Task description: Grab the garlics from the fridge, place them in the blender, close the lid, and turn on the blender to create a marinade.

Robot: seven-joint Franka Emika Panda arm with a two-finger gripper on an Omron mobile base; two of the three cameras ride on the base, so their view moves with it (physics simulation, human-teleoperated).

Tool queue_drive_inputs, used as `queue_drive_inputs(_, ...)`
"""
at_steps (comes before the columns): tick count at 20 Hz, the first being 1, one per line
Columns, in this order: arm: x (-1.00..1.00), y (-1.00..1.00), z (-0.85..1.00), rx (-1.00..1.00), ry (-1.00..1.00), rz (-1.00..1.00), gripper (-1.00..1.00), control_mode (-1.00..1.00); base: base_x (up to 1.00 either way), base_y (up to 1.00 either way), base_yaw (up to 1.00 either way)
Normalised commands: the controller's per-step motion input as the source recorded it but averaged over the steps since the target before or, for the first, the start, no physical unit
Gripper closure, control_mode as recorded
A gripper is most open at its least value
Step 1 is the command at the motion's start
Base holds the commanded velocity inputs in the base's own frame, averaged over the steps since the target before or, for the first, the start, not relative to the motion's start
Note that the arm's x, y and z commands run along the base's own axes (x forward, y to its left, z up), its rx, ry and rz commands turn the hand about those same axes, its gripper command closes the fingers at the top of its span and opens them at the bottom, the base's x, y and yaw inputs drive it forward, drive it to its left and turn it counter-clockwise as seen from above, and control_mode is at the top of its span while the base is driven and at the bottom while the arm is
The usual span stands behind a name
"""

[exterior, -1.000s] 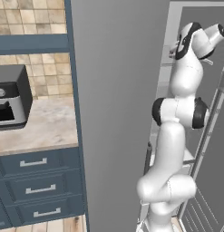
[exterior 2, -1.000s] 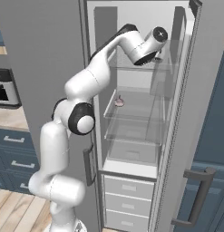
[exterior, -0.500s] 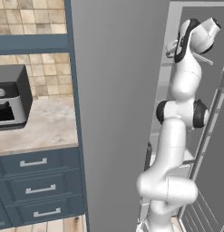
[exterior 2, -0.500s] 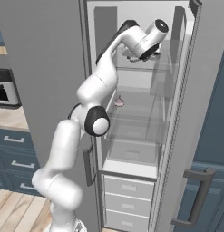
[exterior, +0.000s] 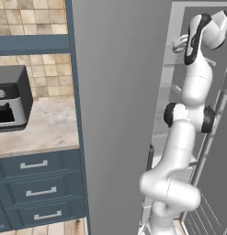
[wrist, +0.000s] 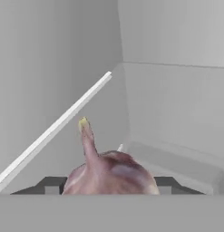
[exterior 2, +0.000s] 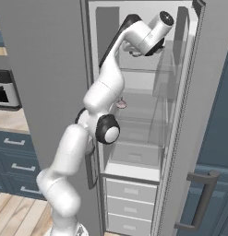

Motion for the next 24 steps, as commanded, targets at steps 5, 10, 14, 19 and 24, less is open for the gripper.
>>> queue_drive_inputs(5,-0.82,0.26,-0.77,0.12,-0.01,-0.29,1.00,-1.00,0.00,0.00,0.00)
queue_drive_inputs(10,-0.76,0.53,-1.00,0.17,0.00,-0.30,1.00,-1.00,0.00,0.00,0.00)
queue_drive_inputs(14,-0.62,0.83,-0.96,0.12,-0.03,-0.32,1.00,-1.00,0.00,0.00,0.00)
queue_drive_inputs(19,-0.57,0.68,-0.22,-0.04,-0.23,-0.27,1.00,-1.00,0.00,0.00,0.00)
queue_drive_inputs(24,-0.81,0.45,0.00,-0.14,-0.21,-0.21,1.00,-1.00,0.00,0.00,0.00)
